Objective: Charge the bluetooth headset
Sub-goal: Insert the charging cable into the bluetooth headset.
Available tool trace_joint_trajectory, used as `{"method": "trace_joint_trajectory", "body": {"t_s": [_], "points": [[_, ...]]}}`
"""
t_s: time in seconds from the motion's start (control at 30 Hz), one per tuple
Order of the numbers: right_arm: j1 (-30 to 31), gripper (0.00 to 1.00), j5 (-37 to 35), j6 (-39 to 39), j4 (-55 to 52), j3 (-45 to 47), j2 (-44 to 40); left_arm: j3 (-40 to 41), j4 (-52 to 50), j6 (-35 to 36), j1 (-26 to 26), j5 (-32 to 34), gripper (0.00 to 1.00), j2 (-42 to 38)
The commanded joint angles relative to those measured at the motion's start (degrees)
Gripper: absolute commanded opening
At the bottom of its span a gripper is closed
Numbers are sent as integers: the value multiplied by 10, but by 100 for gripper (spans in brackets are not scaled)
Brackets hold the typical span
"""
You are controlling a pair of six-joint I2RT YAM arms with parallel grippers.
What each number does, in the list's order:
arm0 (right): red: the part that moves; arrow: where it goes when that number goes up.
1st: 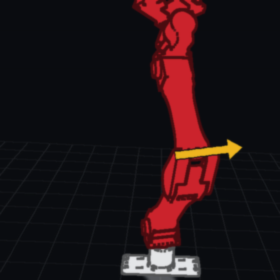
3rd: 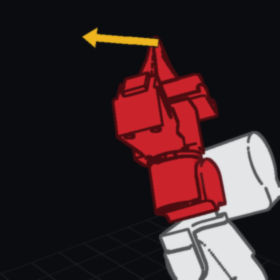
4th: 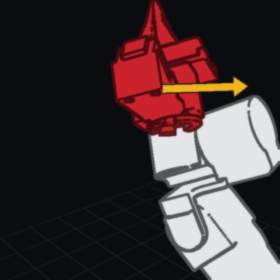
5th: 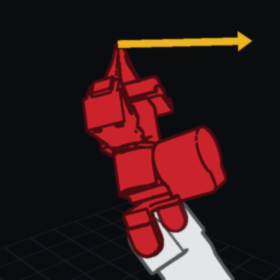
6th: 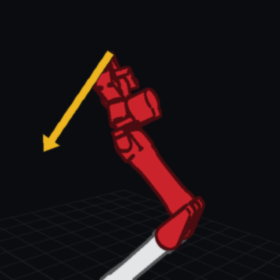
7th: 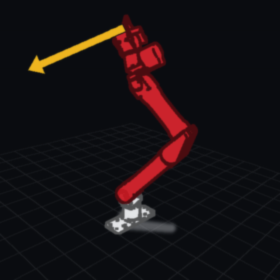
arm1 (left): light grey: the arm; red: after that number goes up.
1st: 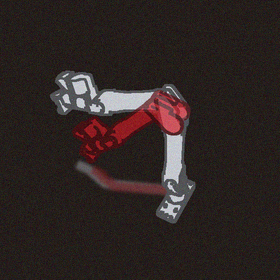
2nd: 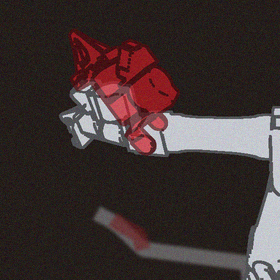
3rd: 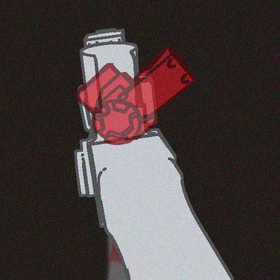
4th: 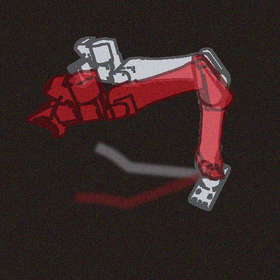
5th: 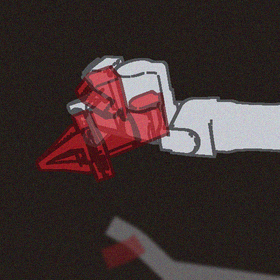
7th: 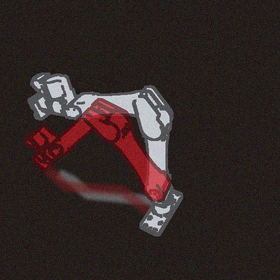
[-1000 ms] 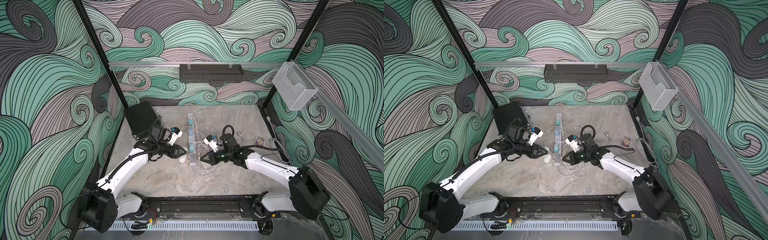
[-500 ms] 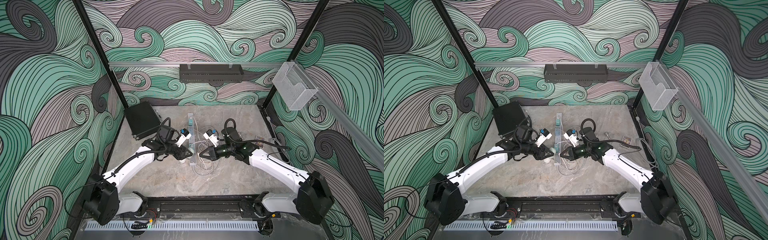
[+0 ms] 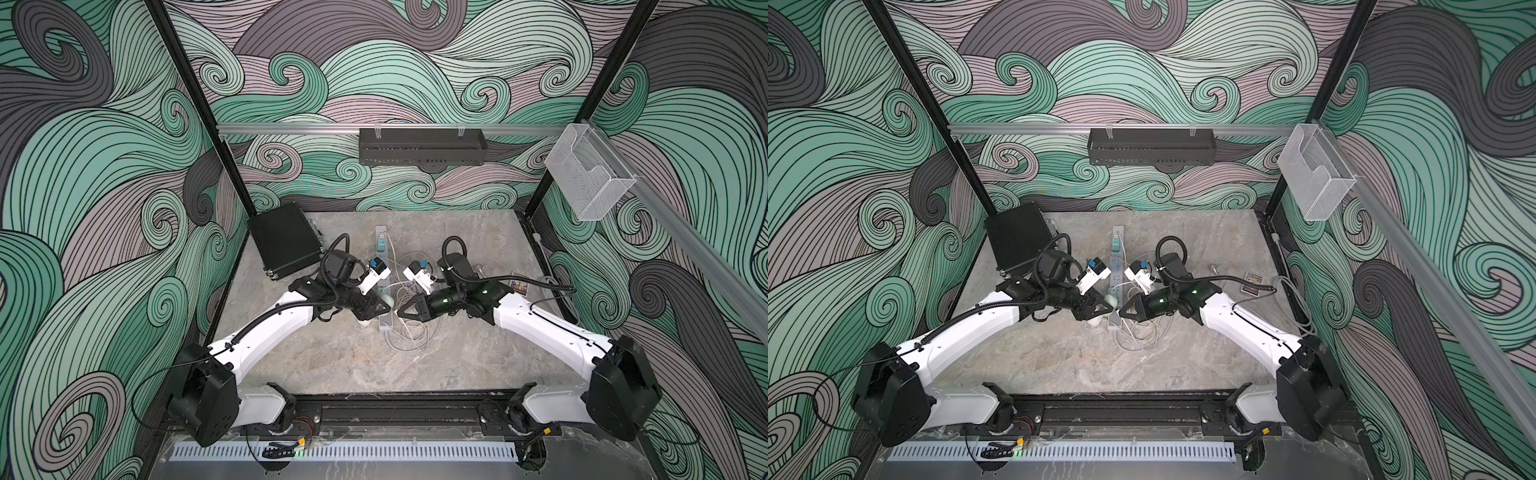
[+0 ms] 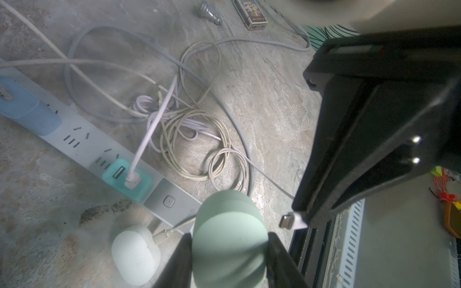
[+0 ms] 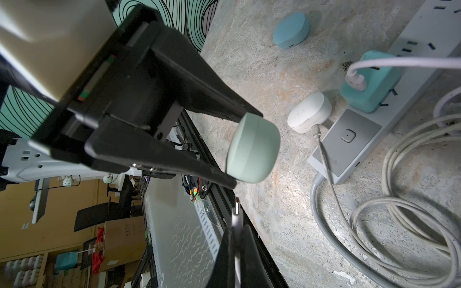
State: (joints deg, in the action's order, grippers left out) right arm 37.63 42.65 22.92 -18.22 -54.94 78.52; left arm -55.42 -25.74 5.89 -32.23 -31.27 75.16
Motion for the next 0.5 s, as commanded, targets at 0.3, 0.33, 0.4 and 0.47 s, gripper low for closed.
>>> {"method": "trace_joint_trajectory", "body": {"t_s": [0.3,0.33,0.4,0.47], "points": [[5,0,-1,1,-18,-17,26,-35,-7,10,-13,9,19,5],[5,0,-1,1,-18,-17,26,-35,-7,10,-13,7,19,6],[5,0,-1,2,-17,-17,25,-34,-6,9,-13,1,19,5],[5,0,-1,1,-16,-18,24,-31,-5,10,-16,-4,19,3]]}}
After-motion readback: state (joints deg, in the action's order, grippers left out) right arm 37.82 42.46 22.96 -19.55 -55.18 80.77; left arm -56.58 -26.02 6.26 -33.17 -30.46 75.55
